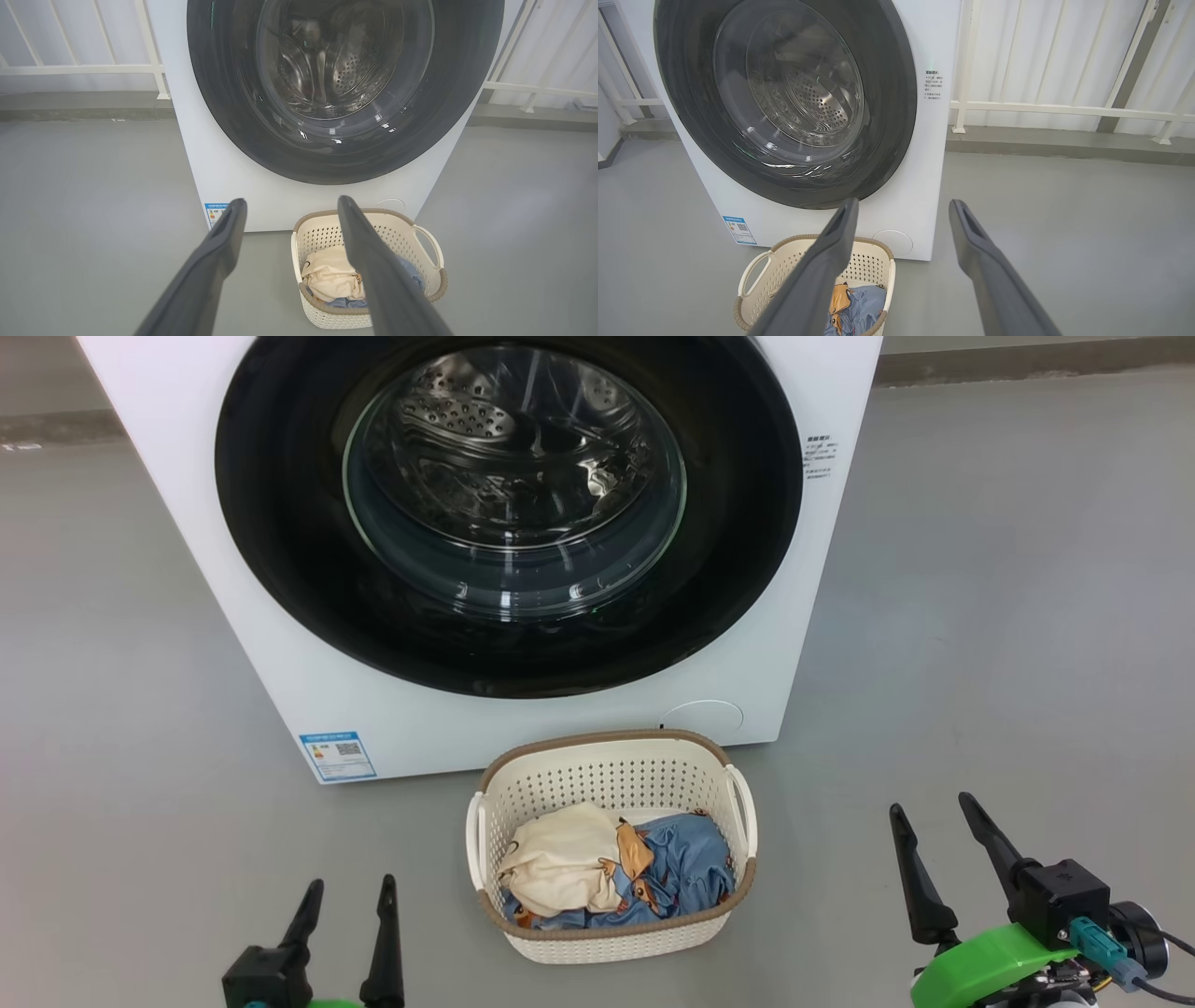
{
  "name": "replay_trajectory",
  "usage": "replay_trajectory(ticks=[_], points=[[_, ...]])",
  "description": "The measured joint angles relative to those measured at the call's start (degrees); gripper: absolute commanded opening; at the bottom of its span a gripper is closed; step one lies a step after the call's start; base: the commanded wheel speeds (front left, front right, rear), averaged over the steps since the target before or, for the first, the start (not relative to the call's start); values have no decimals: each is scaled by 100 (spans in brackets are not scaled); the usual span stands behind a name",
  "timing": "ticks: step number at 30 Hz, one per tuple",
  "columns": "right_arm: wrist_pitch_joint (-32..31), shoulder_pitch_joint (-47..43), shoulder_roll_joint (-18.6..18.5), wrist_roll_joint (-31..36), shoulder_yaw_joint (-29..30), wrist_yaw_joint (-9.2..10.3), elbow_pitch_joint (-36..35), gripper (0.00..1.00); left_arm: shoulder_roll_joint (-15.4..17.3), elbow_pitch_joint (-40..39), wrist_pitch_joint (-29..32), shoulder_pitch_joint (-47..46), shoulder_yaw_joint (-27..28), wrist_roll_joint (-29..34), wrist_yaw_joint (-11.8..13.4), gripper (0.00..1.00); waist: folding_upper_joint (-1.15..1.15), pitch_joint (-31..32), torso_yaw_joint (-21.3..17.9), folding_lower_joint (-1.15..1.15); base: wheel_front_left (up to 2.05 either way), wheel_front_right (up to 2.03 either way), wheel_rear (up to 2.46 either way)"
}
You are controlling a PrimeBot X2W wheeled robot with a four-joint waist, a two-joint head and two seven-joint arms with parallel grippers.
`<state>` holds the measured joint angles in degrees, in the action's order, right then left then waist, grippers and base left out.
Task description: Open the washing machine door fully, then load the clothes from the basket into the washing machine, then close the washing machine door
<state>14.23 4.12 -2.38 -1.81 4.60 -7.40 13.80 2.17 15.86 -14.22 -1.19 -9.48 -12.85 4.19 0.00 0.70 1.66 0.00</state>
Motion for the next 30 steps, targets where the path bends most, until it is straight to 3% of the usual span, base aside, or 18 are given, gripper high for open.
replay_trajectory(ticks=[30], points=[[2,59,-1,-25,7,0,92,100,2,32,0,-40,-8,-208,-175,100,0,-46,8,0,5,3,-8]])
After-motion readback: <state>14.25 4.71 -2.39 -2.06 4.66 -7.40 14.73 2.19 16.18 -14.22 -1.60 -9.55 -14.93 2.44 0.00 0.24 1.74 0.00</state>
